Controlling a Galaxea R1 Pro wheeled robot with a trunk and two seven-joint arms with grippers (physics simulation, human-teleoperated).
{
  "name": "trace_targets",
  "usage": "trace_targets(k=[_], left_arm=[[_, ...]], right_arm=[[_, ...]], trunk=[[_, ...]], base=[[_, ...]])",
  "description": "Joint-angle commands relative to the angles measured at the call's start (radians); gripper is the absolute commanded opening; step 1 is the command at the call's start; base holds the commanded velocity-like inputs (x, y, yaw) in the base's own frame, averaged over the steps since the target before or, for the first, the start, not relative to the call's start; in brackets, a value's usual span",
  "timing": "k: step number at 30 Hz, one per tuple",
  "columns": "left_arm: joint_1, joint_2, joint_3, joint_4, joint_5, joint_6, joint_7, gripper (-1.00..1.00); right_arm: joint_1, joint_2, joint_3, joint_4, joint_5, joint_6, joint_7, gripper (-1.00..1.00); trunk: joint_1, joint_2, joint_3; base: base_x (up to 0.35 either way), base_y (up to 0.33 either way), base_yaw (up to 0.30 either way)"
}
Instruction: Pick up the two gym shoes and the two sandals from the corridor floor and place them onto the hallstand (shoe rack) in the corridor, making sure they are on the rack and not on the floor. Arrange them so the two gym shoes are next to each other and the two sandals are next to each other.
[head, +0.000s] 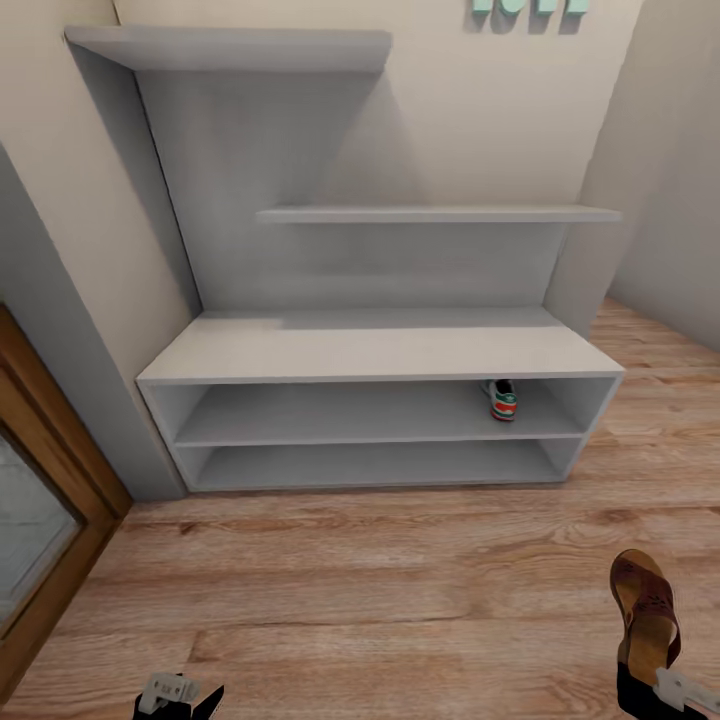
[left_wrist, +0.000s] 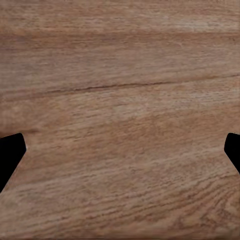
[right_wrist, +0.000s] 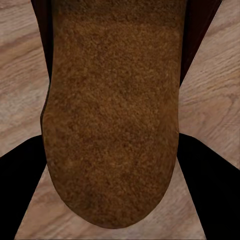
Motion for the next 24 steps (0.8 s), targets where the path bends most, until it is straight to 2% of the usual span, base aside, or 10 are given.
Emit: trace_targets(k=[1,11,18,24], left_arm=[[-0.001,-0.001,0.008,0.001,-0.011,-0.005,-0.004,1.00],[-0.001,-0.001,0.011,0.001,-0.012,-0.002,-0.003,1.00],[-0.001,0.000,0.012,0.000,-0.011,-0.002,-0.002,1.00],[-0.001,-0.002,0.008,-0.001,-0.011,-0.004,-0.003,1.00]], right_arm=[[-0.001,-0.001,0.006,0.001,-0.010,-0.004,-0.003,-1.00],[-0.001,0.000,0.006,0.001,-0.010,-0.004,0.000,-1.00],[-0.001,0.000,0.006,0.001,-0.010,-0.004,0.000,-1.00],[-0.001,0.000,0.006,0.001,-0.011,-0.004,-0.001,-1.00]], trunk=[[0.000,0.000,-0.001],[0.000,0.000,-0.001],[0.000,0.000,-0.001],[0.000,0.000,-0.001]], base=[[0.000,0.310,0.000],[-0.036,0.293,0.000],[-0.080,0.169,0.000],[-0.020,0.026,0.000]])
